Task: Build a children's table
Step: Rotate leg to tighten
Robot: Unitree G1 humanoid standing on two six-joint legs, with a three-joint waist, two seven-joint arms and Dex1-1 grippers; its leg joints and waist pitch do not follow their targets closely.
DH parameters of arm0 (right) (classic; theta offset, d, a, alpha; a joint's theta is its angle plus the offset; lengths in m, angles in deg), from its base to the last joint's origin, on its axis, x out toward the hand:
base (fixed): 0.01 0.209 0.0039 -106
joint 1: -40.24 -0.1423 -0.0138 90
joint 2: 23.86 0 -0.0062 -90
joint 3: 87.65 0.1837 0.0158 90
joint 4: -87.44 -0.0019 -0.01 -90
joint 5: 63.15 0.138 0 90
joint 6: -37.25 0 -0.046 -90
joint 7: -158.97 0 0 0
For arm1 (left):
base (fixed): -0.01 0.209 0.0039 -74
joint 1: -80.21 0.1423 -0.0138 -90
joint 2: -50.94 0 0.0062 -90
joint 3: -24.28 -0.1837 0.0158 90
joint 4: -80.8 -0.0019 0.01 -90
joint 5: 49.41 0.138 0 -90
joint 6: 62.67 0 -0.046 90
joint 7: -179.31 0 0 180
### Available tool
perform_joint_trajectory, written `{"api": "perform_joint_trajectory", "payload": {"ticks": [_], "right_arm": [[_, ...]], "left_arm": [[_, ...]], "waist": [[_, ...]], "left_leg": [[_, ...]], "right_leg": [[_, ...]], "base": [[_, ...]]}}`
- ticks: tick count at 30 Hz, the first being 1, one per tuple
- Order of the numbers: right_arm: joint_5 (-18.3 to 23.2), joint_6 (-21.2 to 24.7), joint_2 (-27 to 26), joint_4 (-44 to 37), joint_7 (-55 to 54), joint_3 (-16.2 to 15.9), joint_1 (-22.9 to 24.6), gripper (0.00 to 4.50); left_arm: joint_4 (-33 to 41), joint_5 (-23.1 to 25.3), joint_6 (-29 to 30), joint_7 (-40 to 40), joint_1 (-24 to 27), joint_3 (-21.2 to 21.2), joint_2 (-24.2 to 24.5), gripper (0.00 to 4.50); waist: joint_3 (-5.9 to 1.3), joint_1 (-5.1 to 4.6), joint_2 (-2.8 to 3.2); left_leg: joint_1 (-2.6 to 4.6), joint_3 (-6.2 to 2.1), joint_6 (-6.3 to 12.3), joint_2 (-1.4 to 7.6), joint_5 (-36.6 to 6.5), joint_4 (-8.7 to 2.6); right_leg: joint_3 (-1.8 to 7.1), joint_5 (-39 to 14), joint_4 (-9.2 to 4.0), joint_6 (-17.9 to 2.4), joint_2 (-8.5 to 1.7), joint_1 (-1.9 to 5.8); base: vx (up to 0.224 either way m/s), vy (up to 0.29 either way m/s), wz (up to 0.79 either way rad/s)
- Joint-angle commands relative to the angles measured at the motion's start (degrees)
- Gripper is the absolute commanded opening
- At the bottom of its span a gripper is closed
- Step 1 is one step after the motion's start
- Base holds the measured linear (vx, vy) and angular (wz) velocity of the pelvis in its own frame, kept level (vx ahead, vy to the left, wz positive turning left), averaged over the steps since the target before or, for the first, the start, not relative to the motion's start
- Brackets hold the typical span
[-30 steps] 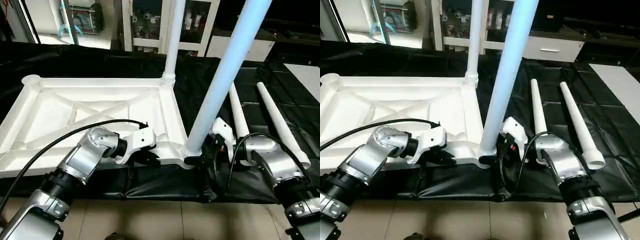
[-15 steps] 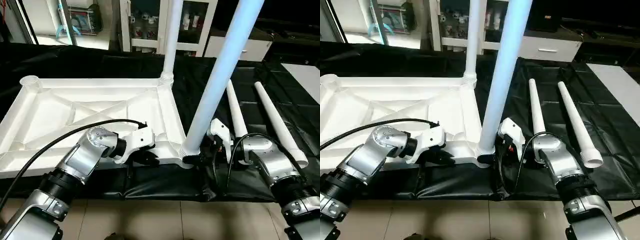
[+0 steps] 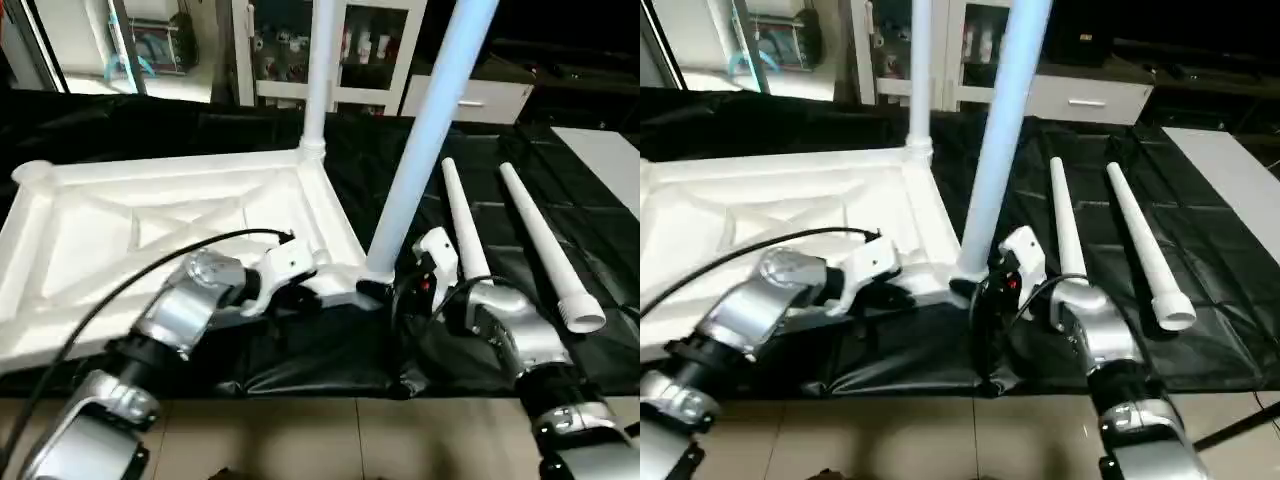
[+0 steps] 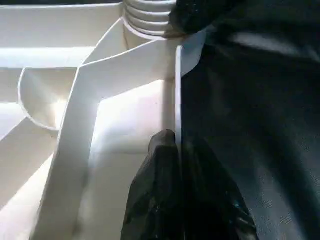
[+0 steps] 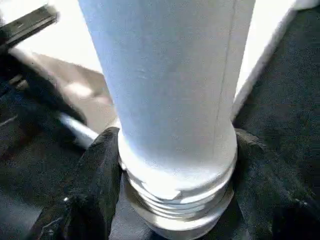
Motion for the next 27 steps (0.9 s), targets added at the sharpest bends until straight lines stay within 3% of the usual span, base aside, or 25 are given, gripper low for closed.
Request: {"api": "perform_joint_trajectory", "payload": {"ticks": [1, 3, 4, 5, 7, 9, 11, 17, 24, 25, 27], "right_arm": [[-0.29, 1.36, -2.39, 2.73, -5.42, 0.13, -0.79, 2.74], [-3.95, -0.35, -4.60, 6.29, -15.01, -0.07, -2.30, 2.74], [-4.95, -1.15, -6.09, 8.58, -20.79, 0.66, -3.30, 2.74], [-5.39, -2.70, -7.78, 10.30, -24.63, 1.20, -4.03, 2.73], [-5.75, -4.99, -10.62, 11.75, -27.74, 1.57, -4.64, 2.72], [-5.98, -5.67, -11.81, 11.98, -28.39, 1.30, -4.66, 2.72], [-6.34, -6.75, -13.00, 12.17, -28.94, 1.19, -4.72, 2.72], [-6.37, -8.10, -13.45, 11.97, -29.12, 1.42, -4.88, 2.72], [-3.09, -9.16, -12.51, 9.75, -22.93, 3.17, -4.68, 2.72], [-1.77, -8.97, -11.81, 8.15, -20.63, 3.85, -4.35, 3.42], [-1.33, -9.41, -9.81, 5.33, -18.05, 3.83, -3.58, 3.48]], "left_arm": [[-0.93, 0.49, 2.62, -3.45, -1.13, -0.89, -2.50, 0.00], [-3.18, 1.77, 4.87, -8.38, -2.72, 0.20, -4.74, 0.00], [-4.51, 2.45, 4.95, -11.43, -3.52, 0.71, -6.07, 0.00], [-5.85, 3.07, 4.58, -14.62, -4.29, 1.19, -7.50, 0.00], [-7.86, 3.77, 4.11, -19.08, -5.41, 1.98, -9.75, 0.00], [-8.41, 3.84, 4.07, -20.10, -5.75, 2.11, -10.61, 0.00], [-8.82, 3.81, 4.23, -21.14, -6.15, 2.40, -11.40, 0.00], [-8.50, 3.54, 4.38, -21.26, -6.27, 2.86, -11.47, 0.00], [-8.40, 3.16, 3.34, -19.51, -5.53, 3.05, -9.91, 0.00], [-8.13, 3.09, 2.46, -18.10, -5.10, 2.72, -9.21, 0.00], [-6.52, 2.75, 1.61, -14.78, -3.72, 1.92, -7.49, 0.00]], "waist": [[-3.40, -0.18, 0.53], [-3.38, -0.58, 0.49], [-3.40, -0.72, 0.68], [-3.49, -0.90, 0.44], [-3.47, -1.00, 0.53], [-3.41, -0.85, 0.58], [-3.38, -0.91, 0.40], [-3.32, -0.90, 0.50], [-3.29, -0.86, 0.63], [-3.25, -0.82, 0.61], [-3.25, -0.73, 0.59]], "left_leg": [[0.84, -0.43, -1.77, 0.98, -19.88, -4.67], [0.54, -0.54, -2.19, 0.85, -20.22, -4.72], [0.88, -0.63, -2.30, 0.83, -21.46, -4.63], [0.86, -0.64, -2.12, 0.73, -21.82, -4.57], [1.04, -0.62, -1.92, 0.68, -22.68, -4.49], [1.08, -0.60, -1.31, 0.68, -23.32, -4.58], [0.64, -0.70, -0.88, 0.73, -23.59, -4.78], [0.63, -0.78, -0.66, 0.71, -24.45, -4.87], [0.52, -0.79, -0.39, 0.77, -24.20, -4.95], [0.50, -0.77, -0.31, 0.78, -24.08, -4.98], [0.36, -0.75, 0.14, 0.80, -23.94, -5.03]], "right_leg": [[1.74, -23.96, -4.75, -9.59, -2.71, 2.13], [1.64, -25.31, -4.88, -8.82, -2.73, 2.16], [1.61, -26.69, -5.17, -8.49, -2.87, 1.87], [1.50, -27.07, -5.34, -8.06, -2.75, 2.03], [1.45, -27.79, -5.63, -7.54, -2.74, 1.70], [1.36, -27.63, -5.79, -7.17, -2.57, 1.58], [1.28, -27.42, -5.77, -6.76, -2.54, 1.85], [1.28, -28.52, -5.96, -6.28, -2.69, 1.72], [1.38, -28.31, -5.97, -6.45, -2.73, 1.71], [1.39, -28.12, -5.94, -6.55, -2.72, 1.70], [1.41, -27.73, -6.01, -6.53, -2.72, 1.90]], "base": [[0.000, 0.000, 0.00], [0.000, 0.000, 0.00], [0.000, 0.000, 0.00], [0.000, 0.000, 0.00], [0.000, 0.000, 0.00], [0.000, 0.000, 0.00], [0.000, 0.000, 0.00], [0.000, 0.000, 0.00], [0.000, 0.000, 0.00], [0.000, 0.000, 0.00], [0.000, 0.000, 0.00]]}}
